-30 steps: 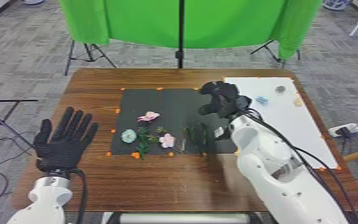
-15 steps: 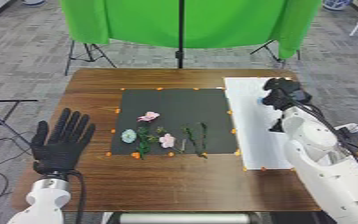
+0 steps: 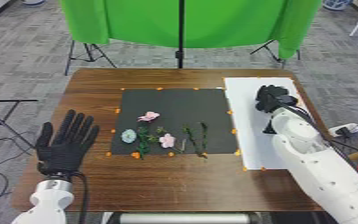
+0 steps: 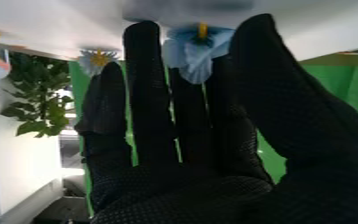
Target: Arrange flowers
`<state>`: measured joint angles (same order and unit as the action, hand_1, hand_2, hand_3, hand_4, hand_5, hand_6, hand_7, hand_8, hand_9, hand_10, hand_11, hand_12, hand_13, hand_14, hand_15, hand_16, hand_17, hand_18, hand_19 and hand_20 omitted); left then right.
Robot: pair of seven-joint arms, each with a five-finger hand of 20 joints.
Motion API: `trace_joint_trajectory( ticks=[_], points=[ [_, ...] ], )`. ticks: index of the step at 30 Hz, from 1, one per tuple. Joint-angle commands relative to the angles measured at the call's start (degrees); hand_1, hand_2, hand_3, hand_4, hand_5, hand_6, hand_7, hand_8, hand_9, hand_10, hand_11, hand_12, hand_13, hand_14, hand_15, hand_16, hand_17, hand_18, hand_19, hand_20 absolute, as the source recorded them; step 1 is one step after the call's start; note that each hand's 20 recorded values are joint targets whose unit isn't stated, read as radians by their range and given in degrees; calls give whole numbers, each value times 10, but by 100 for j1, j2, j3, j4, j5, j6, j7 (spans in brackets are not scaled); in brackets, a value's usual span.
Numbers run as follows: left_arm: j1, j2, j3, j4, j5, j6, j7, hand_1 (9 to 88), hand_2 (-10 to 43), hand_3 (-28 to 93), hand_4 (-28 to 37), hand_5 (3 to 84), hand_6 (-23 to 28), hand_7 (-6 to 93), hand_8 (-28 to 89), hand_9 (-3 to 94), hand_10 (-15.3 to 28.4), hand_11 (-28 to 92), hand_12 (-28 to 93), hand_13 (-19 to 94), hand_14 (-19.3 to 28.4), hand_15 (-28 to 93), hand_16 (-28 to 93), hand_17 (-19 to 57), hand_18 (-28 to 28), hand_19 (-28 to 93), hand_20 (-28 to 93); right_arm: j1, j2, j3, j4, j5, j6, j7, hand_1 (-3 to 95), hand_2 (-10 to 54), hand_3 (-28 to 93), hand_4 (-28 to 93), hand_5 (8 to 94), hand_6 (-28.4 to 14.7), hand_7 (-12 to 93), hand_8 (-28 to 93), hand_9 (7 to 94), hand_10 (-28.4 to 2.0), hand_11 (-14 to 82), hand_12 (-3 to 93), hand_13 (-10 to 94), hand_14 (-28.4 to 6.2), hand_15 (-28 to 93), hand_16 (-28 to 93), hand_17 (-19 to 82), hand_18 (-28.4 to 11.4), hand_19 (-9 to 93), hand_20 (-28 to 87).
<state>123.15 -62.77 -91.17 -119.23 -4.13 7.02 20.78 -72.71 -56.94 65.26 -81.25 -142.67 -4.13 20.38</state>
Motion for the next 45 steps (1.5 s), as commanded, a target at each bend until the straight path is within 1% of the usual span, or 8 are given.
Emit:
trace_joint_trajectory(
  ticks=[1,8,13,18,25,28,32,45],
  points=[
    [98,-32,12,12,-15,3,-66,244,124,768,-283,433,92,94,-87,363,144,168,91,260,155,292,-63,-78,130,314,116,-119,8,4,-12,-318,406,-163,619,-95,664,-283,752,28,279,-50,815,-94,75,308,653,-62,389,361,303,-193,847,390],
    [175,-14,-60,-26,7,-31,-65,244,126,770,-283,434,93,94,-88,362,145,167,90,260,155,292,-63,-79,130,316,116,-405,271,-89,-894,-202,1130,-209,641,-95,703,-283,797,30,308,-26,877,-91,92,381,689,-62,424,396,312,-195,847,401],
    [256,-32,-117,-69,5,-23,-48,245,129,767,-283,434,93,94,-87,363,144,167,91,259,156,292,-63,-79,131,317,116,-348,488,-501,-2025,524,607,-516,641,-95,715,-283,800,28,306,-21,882,-92,91,390,694,-63,431,398,313,-197,851,405],
    [265,-8,-113,-86,10,1,-25,244,129,768,-283,434,93,93,-87,363,145,169,91,259,156,294,-63,-79,130,316,115,-266,301,-986,-2570,537,230,-1093,639,-95,721,-283,801,26,300,-16,882,-95,92,397,691,-66,438,399,313,-198,852,408],
    [118,-2,-35,-47,22,-4,-100,248,136,764,-283,434,93,94,-88,363,145,170,90,260,155,294,-64,-79,130,319,116,-151,-245,-1537,-2596,48,-108,-1497,638,-95,723,-283,798,26,296,-14,879,-92,91,400,688,-65,441,397,308,-198,850,411],
    [73,-12,-60,-71,22,158,-132,248,137,764,-283,435,93,94,-87,364,145,170,90,260,155,293,-64,-79,130,319,115,68,-450,-1792,-2306,76,-319,-1511,638,-95,725,-283,794,27,297,-15,875,-91,91,400,687,-64,442,397,307,-198,849,412],
    [24,15,-46,-42,27,65,-120,250,141,764,-283,437,94,94,-88,365,148,173,89,260,155,295,-64,-79,130,320,115,212,-718,-1918,-1937,-53,-470,-1430,643,-95,724,-283,790,27,298,-16,873,-89,92,398,684,-62,441,397,305,-197,847,413],
    [-12,-11,-48,13,-8,98,-146,249,143,765,-283,438,95,95,-88,365,147,174,87,260,156,296,-66,-81,131,325,114,-32,-929,-1694,-1842,-181,-1104,-1206,637,-95,724,-283,727,24,247,-52,801,-93,62,338,655,-56,422,382,301,-199,843,413]
  ],
)
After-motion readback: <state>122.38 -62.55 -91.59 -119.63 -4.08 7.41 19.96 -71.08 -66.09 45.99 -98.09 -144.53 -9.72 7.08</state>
